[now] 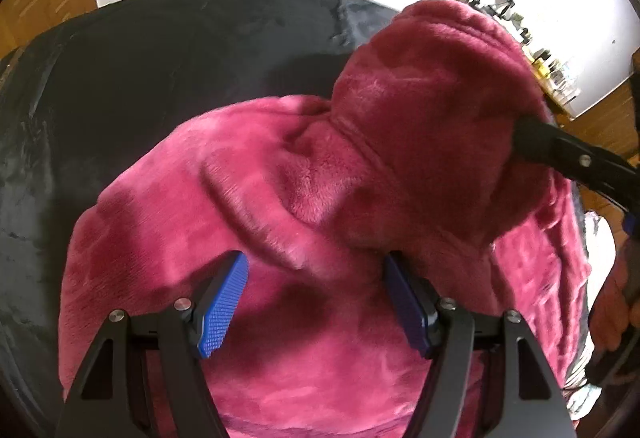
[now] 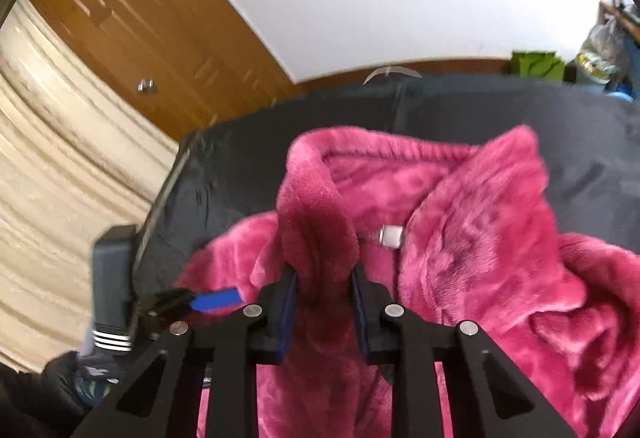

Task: Fold clothes
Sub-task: 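Pull the collar with the right gripper to spread the robe flat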

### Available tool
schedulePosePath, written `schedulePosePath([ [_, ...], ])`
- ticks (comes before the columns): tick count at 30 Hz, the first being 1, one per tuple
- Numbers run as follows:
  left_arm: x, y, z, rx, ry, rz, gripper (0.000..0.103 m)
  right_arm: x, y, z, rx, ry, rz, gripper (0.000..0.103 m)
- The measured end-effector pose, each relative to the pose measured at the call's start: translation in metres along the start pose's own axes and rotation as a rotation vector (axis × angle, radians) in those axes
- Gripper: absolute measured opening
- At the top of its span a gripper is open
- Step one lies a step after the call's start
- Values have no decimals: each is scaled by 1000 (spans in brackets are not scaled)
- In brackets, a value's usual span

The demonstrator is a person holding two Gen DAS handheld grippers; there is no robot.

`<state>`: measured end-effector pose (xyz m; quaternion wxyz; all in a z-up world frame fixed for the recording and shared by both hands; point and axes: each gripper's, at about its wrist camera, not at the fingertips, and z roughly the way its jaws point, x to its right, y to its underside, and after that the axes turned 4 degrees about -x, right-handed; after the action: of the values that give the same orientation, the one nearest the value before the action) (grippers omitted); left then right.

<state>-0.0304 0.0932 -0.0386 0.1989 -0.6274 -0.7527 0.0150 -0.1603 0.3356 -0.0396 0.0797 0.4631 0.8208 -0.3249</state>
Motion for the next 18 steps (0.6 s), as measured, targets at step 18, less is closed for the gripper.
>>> schedulePosePath([
  [18, 36, -22, 29, 36, -54, 195, 79, 14, 6, 65, -117, 422, -43, 29],
])
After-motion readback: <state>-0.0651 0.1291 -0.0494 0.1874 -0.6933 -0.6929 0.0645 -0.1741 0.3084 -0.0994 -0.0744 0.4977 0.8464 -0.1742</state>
